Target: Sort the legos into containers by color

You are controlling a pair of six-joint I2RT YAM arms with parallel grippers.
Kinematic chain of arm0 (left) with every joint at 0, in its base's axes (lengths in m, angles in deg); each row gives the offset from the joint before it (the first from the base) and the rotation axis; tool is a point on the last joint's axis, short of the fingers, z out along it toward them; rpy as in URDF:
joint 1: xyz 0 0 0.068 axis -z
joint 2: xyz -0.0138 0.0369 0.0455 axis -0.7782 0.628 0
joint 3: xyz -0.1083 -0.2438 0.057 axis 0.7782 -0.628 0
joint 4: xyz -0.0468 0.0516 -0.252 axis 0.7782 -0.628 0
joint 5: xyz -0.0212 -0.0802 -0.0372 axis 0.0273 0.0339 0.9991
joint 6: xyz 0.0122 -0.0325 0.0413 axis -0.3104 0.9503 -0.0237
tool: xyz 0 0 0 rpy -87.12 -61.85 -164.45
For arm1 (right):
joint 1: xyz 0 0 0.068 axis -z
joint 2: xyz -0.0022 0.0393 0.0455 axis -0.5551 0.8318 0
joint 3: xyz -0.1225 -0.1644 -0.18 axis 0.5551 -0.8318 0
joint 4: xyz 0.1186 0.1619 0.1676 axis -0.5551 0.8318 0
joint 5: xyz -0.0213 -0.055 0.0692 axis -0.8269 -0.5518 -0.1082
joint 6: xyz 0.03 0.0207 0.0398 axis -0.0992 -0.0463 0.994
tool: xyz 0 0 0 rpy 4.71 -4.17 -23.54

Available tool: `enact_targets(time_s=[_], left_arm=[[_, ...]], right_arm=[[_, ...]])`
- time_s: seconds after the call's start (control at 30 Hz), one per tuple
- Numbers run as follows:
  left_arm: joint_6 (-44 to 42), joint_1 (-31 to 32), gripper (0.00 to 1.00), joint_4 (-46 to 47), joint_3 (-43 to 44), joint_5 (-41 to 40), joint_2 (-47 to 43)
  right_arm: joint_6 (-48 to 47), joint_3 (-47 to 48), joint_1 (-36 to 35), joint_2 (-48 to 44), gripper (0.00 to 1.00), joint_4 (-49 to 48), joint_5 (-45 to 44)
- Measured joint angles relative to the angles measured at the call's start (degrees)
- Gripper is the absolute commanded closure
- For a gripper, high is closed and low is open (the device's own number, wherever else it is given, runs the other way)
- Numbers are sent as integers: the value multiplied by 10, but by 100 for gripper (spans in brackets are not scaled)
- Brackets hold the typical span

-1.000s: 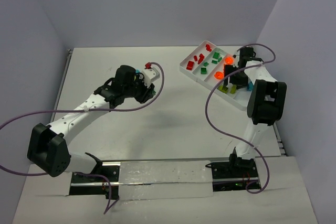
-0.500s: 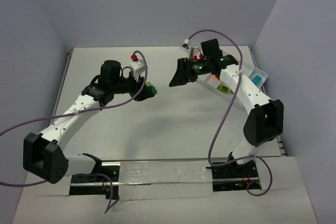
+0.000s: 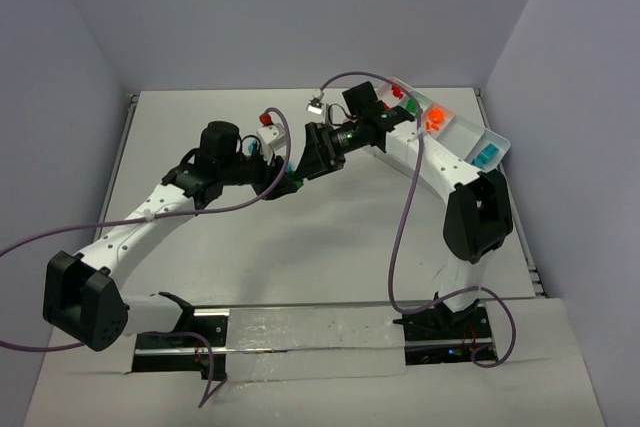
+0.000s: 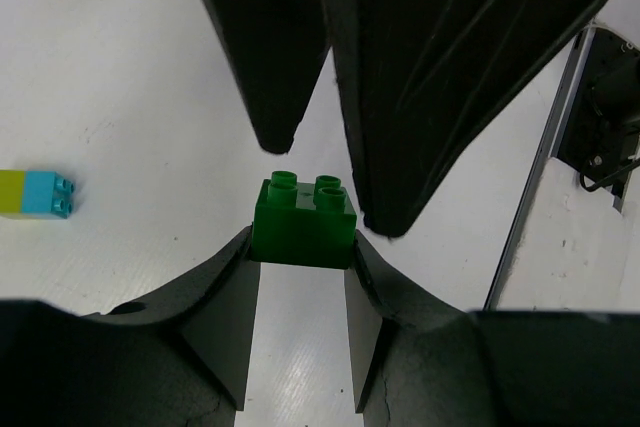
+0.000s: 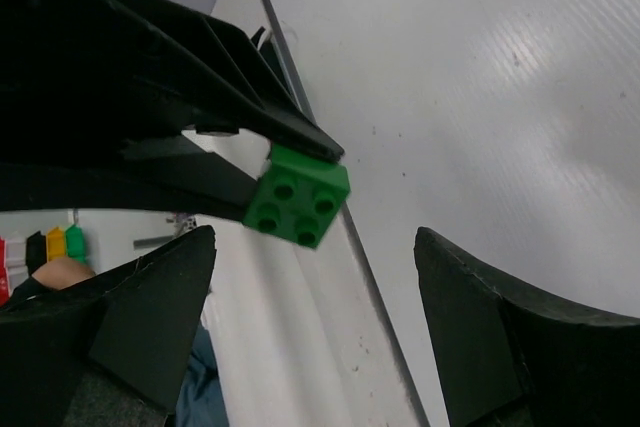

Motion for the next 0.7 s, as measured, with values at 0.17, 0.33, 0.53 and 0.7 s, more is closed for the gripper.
enact_targets(time_s=[0.17, 0.33, 0.53, 0.7], left_arm=[[-8, 8, 100, -10, 0, -12, 0], [-9, 13, 100, -12, 0, -22, 1], [-9, 16, 100, -11, 0, -30, 1], [-9, 16, 97, -13, 0, -32, 3]], right_arm=[[2, 28, -20, 24, 21, 2, 10], [3, 33, -21, 37, 44, 3, 10], [4, 33, -25, 40, 38, 3, 11], [12, 33, -24, 50, 66, 2, 23]])
